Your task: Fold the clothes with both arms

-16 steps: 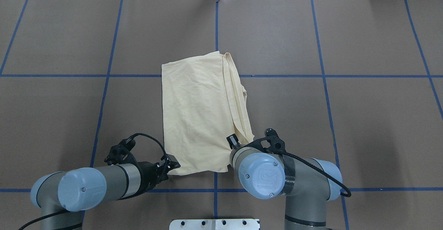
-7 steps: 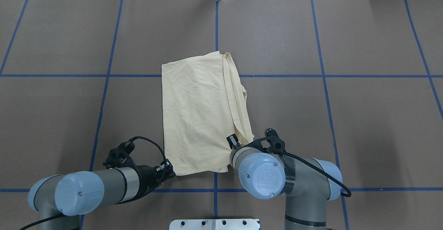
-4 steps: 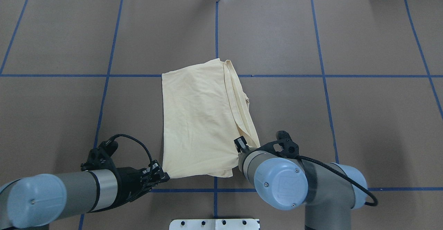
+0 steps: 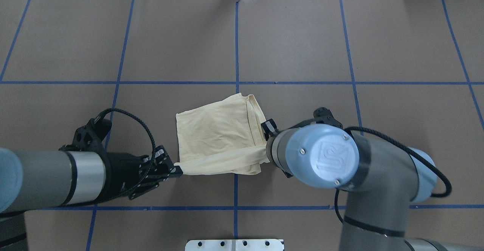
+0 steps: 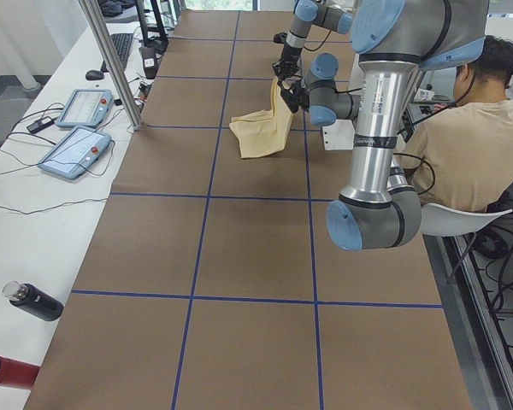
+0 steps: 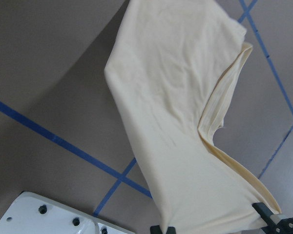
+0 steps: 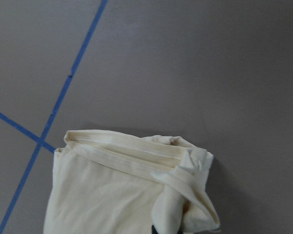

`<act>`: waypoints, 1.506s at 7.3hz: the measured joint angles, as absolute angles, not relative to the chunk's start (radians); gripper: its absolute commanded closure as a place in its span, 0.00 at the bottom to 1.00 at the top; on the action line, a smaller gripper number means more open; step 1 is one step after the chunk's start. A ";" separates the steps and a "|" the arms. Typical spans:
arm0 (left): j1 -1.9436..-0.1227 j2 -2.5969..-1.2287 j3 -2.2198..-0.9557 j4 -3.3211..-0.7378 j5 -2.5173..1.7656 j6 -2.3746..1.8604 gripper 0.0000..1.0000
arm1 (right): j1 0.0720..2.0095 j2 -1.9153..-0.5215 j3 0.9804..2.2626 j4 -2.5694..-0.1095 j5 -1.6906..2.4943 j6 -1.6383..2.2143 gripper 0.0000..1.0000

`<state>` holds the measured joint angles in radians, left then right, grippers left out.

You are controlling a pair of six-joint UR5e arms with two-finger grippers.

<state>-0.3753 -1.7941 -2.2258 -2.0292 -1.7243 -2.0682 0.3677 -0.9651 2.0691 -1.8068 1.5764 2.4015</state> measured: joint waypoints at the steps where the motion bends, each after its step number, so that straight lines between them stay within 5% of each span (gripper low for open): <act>1: -0.448 -1.862 -2.105 -2.025 -1.756 -2.008 1.00 | 0.436 -0.891 1.940 -1.778 1.627 2.303 1.00; 5: -0.572 -1.939 -1.801 -2.102 -1.792 -1.868 0.99 | 0.518 -0.704 1.474 -1.537 1.714 2.020 1.00; 6: -0.604 -1.940 -1.751 -2.138 -1.793 -1.834 0.12 | 0.531 -0.674 1.411 -1.506 1.723 1.993 0.03; 7: -0.643 -1.941 -1.701 -2.185 -1.795 -1.796 0.00 | 0.554 -0.643 1.337 -1.456 1.741 1.979 0.00; 9: -0.693 -1.942 -1.641 -2.267 -1.798 -1.741 0.00 | 0.625 -0.520 1.122 -1.345 1.803 1.956 0.00; 11: -0.721 -1.942 -1.632 -2.287 -1.818 -1.730 0.01 | 0.790 -0.481 1.052 -1.328 2.044 1.857 0.00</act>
